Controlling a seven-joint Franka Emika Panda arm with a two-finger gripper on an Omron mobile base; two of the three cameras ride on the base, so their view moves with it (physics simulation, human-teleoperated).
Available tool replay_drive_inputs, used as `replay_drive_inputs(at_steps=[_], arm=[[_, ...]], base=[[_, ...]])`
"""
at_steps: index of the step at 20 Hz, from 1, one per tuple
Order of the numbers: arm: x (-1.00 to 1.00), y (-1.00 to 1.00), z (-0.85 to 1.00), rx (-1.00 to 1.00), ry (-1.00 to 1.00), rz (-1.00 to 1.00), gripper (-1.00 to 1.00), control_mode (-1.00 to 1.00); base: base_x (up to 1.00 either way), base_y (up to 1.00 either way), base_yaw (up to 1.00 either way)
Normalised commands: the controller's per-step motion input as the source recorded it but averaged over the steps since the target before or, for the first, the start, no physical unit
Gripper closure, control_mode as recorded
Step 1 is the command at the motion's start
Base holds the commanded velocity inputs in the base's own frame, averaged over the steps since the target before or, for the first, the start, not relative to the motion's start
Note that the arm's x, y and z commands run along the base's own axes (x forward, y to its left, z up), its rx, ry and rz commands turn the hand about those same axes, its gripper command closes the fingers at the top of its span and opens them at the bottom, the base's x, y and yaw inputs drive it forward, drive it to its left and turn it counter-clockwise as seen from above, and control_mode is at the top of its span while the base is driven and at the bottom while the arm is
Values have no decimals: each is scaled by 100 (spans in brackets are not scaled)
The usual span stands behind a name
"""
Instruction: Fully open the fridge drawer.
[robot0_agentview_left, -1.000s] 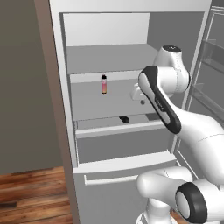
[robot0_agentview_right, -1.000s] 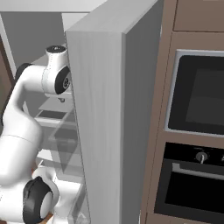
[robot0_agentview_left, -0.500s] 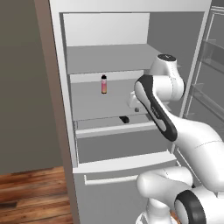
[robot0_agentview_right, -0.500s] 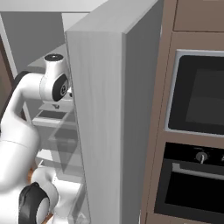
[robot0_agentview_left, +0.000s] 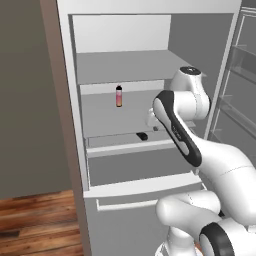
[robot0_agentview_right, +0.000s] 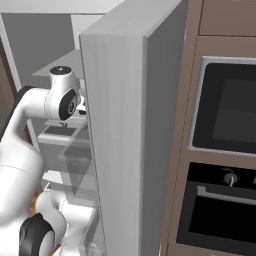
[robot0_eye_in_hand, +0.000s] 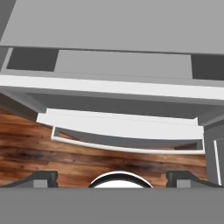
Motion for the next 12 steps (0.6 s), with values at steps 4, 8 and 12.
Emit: replay_drive_inputs(at_steps=[4,8,12], arm=[[0,0,0,0,0,0,-100,100],[0,0,0,0,0,0,-100,100],[0,0,0,0,0,0,-100,100]], base=[[-2,18,0],[-27,5,0],[-48,0,0]])
